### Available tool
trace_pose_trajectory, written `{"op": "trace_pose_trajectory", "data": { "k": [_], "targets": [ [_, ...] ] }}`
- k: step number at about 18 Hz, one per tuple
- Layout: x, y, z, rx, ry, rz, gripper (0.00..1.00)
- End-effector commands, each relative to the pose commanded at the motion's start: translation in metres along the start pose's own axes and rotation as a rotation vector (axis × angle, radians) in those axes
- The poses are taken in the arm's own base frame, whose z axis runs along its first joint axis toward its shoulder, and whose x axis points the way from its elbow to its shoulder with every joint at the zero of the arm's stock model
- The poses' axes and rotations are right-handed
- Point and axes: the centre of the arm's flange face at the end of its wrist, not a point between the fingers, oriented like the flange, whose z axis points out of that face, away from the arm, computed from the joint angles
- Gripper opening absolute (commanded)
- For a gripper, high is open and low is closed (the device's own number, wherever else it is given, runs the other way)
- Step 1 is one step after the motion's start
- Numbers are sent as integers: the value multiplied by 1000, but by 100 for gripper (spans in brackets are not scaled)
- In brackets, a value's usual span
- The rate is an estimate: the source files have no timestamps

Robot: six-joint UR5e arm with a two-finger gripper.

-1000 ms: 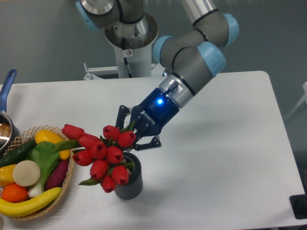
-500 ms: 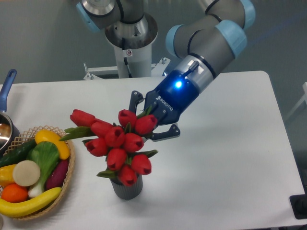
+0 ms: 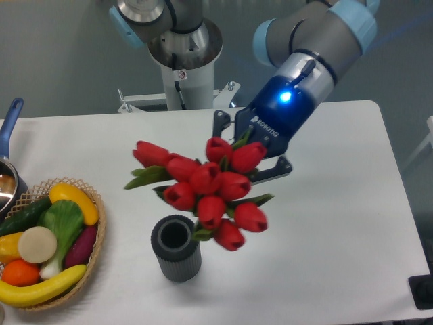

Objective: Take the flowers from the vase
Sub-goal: 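Lift the gripped tulips up and out of the grey vase, then carry the tulip bunch away from the vase and hold it raised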

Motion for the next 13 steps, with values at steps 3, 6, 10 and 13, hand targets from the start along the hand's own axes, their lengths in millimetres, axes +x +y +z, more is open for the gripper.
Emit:
{"op": "trace_pose_trajectory", "data": {
  "k": [3,6,10,13],
  "targets": [
    [-15,28,-6,-108,-93,18,0],
    [-16,67,-7,-216,-141,32,0],
    [4,108,-22,-376,-199,96,0],
    [11,130,-28,-496,-246,91,0]
  ]
}}
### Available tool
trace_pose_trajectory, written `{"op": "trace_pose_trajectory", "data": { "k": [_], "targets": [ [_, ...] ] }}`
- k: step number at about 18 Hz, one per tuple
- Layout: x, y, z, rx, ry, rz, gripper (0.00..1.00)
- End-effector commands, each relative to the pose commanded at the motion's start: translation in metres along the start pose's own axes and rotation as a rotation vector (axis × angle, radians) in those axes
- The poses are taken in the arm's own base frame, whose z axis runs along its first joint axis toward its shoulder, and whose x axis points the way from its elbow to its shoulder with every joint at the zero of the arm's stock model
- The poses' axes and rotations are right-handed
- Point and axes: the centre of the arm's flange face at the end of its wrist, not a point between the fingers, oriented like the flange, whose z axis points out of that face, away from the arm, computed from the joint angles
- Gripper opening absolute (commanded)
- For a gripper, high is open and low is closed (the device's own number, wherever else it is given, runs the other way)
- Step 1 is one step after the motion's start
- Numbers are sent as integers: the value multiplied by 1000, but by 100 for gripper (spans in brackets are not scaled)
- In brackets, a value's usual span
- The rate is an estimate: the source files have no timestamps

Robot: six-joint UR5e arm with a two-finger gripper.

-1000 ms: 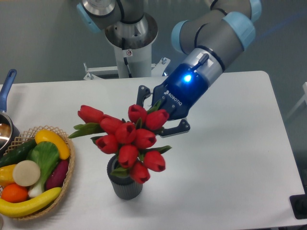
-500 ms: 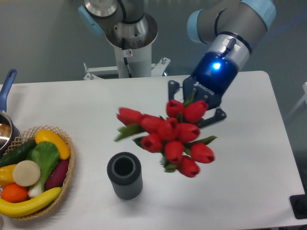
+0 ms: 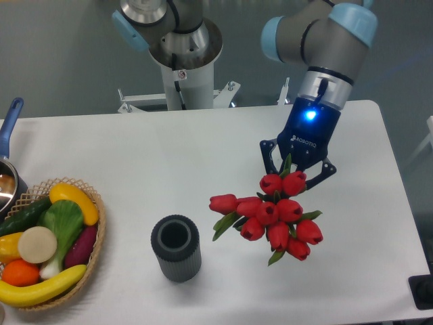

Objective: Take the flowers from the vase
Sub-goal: 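Carry the tulip bunch away from the vase and hold it raised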

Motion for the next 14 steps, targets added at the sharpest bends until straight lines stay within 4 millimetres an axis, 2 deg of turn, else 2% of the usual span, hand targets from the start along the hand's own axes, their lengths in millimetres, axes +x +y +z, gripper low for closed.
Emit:
{"op": "trace_pose_trajectory", "data": {
  "k": [4,6,8,11,14],
  "targets": [
    [-6,5,-2,-124,-49,-7,0],
    [-11,-5,0,-185,-71,13,0],
    [-11,-12,10,-246,-70,27,0],
    [7,-26,27,-398,-59,67,0],
    [24,-29,52,-547,-72,120,0]
  ]
}}
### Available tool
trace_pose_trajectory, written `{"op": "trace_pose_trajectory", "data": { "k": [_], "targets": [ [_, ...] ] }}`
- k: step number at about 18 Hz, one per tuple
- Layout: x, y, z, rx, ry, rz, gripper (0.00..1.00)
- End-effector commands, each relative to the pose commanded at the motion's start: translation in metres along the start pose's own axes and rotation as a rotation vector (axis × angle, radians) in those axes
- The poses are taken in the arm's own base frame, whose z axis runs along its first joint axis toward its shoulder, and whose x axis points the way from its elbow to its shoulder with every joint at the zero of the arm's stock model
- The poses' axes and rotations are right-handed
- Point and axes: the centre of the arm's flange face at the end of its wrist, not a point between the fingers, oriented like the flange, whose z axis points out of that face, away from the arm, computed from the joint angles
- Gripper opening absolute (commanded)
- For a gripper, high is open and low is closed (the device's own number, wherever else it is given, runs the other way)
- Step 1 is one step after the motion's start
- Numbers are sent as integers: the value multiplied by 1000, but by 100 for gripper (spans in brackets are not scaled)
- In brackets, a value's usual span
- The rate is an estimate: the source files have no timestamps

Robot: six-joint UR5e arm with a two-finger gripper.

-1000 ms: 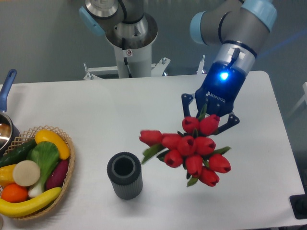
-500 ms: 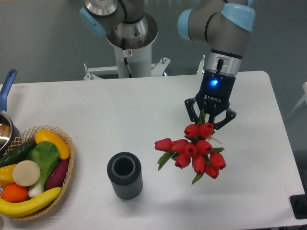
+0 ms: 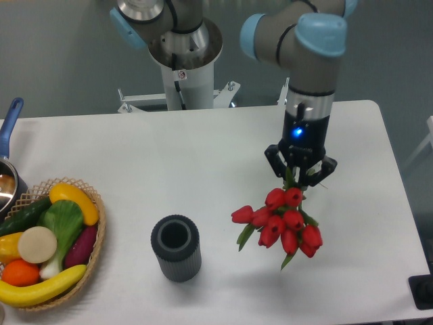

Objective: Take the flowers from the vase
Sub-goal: 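Carry the tulip bunch away from the vase and hold it raised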

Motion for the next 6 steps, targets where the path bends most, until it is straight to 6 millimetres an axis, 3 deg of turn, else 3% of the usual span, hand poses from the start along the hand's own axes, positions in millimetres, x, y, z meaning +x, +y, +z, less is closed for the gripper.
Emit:
{"op": "trace_pose_trajectory", "data": {
  "k": [6],
  "targets": [
    [-2,-9,9,-40,1,18,0]
  ]
}}
